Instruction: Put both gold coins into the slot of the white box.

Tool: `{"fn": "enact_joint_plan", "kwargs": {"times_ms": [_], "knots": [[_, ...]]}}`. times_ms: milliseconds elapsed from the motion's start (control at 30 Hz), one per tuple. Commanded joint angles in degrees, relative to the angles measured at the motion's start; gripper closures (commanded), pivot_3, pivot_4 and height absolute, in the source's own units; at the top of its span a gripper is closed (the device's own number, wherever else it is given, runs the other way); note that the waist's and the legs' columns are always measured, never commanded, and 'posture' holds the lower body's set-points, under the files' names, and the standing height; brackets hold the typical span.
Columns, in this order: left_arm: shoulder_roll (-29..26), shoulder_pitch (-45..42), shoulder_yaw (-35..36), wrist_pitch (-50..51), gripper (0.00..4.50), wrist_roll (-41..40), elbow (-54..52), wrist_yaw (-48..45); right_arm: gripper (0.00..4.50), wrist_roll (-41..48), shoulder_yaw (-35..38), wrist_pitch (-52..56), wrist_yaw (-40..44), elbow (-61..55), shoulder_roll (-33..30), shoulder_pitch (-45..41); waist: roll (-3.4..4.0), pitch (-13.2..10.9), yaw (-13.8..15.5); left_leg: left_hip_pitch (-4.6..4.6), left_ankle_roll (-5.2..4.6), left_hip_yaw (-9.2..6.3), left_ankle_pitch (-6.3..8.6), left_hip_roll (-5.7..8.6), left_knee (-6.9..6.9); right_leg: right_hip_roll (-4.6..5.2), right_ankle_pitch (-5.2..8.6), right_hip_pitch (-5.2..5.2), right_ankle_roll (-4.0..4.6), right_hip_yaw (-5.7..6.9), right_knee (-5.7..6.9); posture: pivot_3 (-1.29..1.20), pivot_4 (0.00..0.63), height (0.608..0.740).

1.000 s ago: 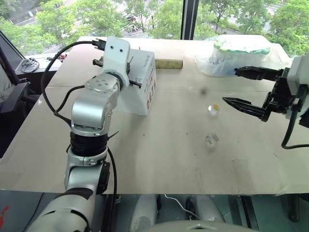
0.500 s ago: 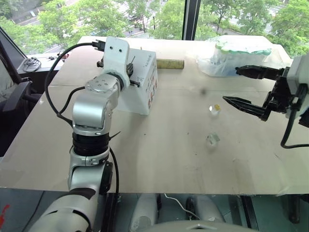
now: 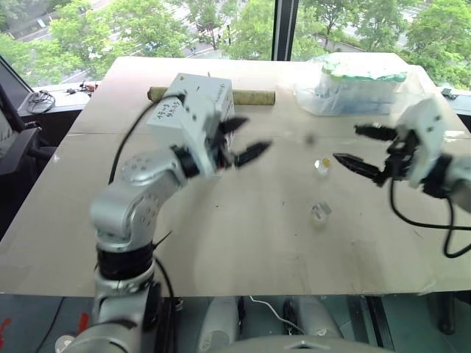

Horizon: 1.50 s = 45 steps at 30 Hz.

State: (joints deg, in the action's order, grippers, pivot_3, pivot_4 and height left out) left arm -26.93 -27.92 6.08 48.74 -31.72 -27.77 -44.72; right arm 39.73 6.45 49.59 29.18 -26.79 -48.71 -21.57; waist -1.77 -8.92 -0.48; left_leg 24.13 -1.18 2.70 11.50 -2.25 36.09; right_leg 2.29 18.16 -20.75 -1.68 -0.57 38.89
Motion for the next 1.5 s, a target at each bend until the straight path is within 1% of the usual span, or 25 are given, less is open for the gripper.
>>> {"fn": "enact_joint_plan", "kwargs": {"times_ms": [33,100,167,233,367,433,467,667,767,800,1267,1300,1367,1400,1433,1467,1500], "knots": [[-3.85,1.47,0.25,-2.98,0.5,-5.02,-1.86,-7.77,0.52,-4.81,-3.13,0.59,-3.32,5.63,3.17,-3.42,0.05,-0.03,-0.12,-0.01,-0.01,-0.01,0.0,0.0,0.0,-0.02,0.0,0.0,0.0,-0.01,0.01,0.0,0.15,0.74],[-4.9,1.92,0.05,-2.52,0.5,-6.86,-1.27,-8.91,0.52,-6.95,-4.31,0.9,-4.93,9.7,5.73,-5.48,0.05,-0.03,-0.17,-0.02,-0.04,-0.02,0.01,0.01,0.05,-0.08,0.0,0.02,-0.01,-0.03,0.03,0.0,0.15,0.74],[-6.62,2.54,-1.48,-4.37,0.5,-5.86,-0.28,-10.79,0.52,-10.14,-6.0,0.1,-7.56,18.43,10.67,-9.25,0.01,-0.01,-0.38,-0.01,-0.23,-0.01,0.13,0.03,0.08,-0.22,-0.01,0.02,-0.03,-0.06,0.02,0.0,0.15,0.74],[-8.06,3.15,-2.53,-5.89,0.5,-5.1,0.29,-11.89,0.52,-12.73,-7.12,-1.0,-8.61,23.83,14.02,-11.39,0.03,-0.02,-0.3,-0.01,-0.24,-0.01,0.13,0.03,0.1,-0.33,-0.02,0.02,-0.04,-0.09,0.01,0.0,0.15,0.74],[-9.76,4.12,-2.01,-5.94,0.5,-6.79,0.53,-12.16,0.52,-15.77,-8.72,-2.62,-7.21,27.89,17.02,-12.21,0.05,-0.03,-0.04,0.18,-0.16,-0.04,0.08,0.03,0.04,-0.35,-0.01,-0.15,-0.04,-0.05,-0.01,0.0,0.15,0.74],[-10.3,4.52,-1.46,-6.16,0.5,-7.43,0.71,-12.02,0.52,-16.2,-8.57,-2.28,-6.69,28.8,17.94,-12.25,0.05,-0.02,-0.06,0.7,-0.04,-0.04,0.01,0.03,0.1,-0.33,-0.02,-0.61,-0.05,-0.04,0.04,0.0,0.15,0.74],[-10.61,4.84,-1.32,-6.52,0.5,-7.5,0.76,-12.11,0.52,-16.52,-8.57,-2.13,-6.41,29.19,18.18,-12.3,0.05,-0.02,-0.12,0.8,-0.04,-0.02,0.01,0.03,0.11,-0.31,-0.03,-0.7,-0.06,-0.07,0.04,0.0,0.15,0.74],[-11.91,6.56,-1.0,-7.62,0.5,-8.12,0.1,-12.31,0.52,-18.16,-7.83,-2.45,-5.84,30.2,19.34,-12.6,0.06,-0.02,-0.21,0.73,-0.05,-0.02,0.02,0.02,0.06,-0.31,-0.03,-0.7,-0.06,-0.1,0.05,0.0,0.15,0.74],[-12.04,7.12,-0.64,-7.78,0.42,-8.46,-0.04,-11.77,1.3,-18.72,-7.38,-2.28,-5.79,29.91,19.75,-13.16,0.06,-0.02,-0.25,0.7,-0.11,-0.01,0.05,0.02,0.07,-0.33,-0.03,-0.7,-0.06,-0.12,0.09,0.0,0.15,0.74],[-12.09,7.22,-0.58,-7.87,0.42,-8.58,-0.08,-11.62,1.73,-18.87,-7.25,-2.23,-5.77,29.76,19.82,-13.28,0.06,-0.02,-0.25,0.7,-0.17,-0.01,0.09,0.02,0.07,-0.33,-0.03,-0.7,-0.06,-0.13,0.09,0.0,0.15,0.74],[-12.42,7.83,-0.83,-8.32,0.42,-9.95,-0.33,-10.03,1.73,-20.36,-6.54,-1.94,-4.53,29.07,20.43,-13.67,0.06,-0.02,-0.23,0.7,-0.17,-0.01,0.09,0.02,0.08,-0.33,-0.03,-0.7,-0.06,-0.12,0.09,0.0,0.15,0.74],[-12.43,7.85,-0.85,-8.35,0.42,-9.96,-0.34,-10.0,2.3,-20.35,-6.48,-1.83,-4.43,28.99,20.53,-13.64,0.06,-0.02,-0.24,0.7,-0.17,-0.01,0.09,0.02,0.08,-0.33,-0.03,-0.7,-0.06,-0.12,0.09,0.0,0.15,0.74],[-12.44,7.88,-0.86,-8.39,0.42,-9.98,-0.32,-9.93,3.06,-20.38,-6.5,-1.73,-4.31,28.86,20.73,-13.57,0.06,-0.02,-0.24,0.7,-0.17,-0.01,0.09,0.02,0.08,-0.33,-0.03,-0.7,-0.06,-0.12,0.09,0.0,0.15,0.74],[-12.45,7.89,-0.88,-8.44,0.42,-9.95,-0.31,-9.93,3.66,-20.39,-6.63,-1.71,-4.19,28.91,20.87,-13.52,0.06,-0.02,-0.24,0.7,-0.17,-0.01,0.09,0.02,0.08,-0.33,-0.03,-0.7,-0.06,-0.13,0.09,0.0,0.15,0.74],[-12.46,7.89,-0.88,-8.47,0.42,-9.94,-0.29,-9.91,4.06,-20.43,-6.75,-1.74,-4.06,29.0,21.02,-13.47,0.06,-0.02,-0.25,0.7,-0.17,0.0,0.09,0.02,0.08,-0.33,-0.03,-0.7,-0.06,-0.12,0.09,0.0,0.15,0.74],[-12.47,7.89,-0.88,-8.46,0.42,-9.97,-0.27,-9.88,4.4,-20.47,-6.85,-1.74,-3.93,29.13,21.16,-13.41,0.06,-0.02,-0.24,0.7,-0.17,-0.01,0.09,0.02,0.08,-0.33,-0.03,-0.7,-0.06,-0.13,0.09,0.0,0.15,0.74],[-12.49,7.93,-0.86,-8.49,0.42,-9.98,-0.24,-9.84,4.4,-20.56,-6.98,-1.77,-3.81,29.25,21.29,-13.31,0.06,-0.02,-0.24,0.7,-0.17,-0.01,0.09,0.02,0.08,-0.33,-0.03,-0.7,-0.06,-0.12,0.09,0.0,0.15,0.74]]}}
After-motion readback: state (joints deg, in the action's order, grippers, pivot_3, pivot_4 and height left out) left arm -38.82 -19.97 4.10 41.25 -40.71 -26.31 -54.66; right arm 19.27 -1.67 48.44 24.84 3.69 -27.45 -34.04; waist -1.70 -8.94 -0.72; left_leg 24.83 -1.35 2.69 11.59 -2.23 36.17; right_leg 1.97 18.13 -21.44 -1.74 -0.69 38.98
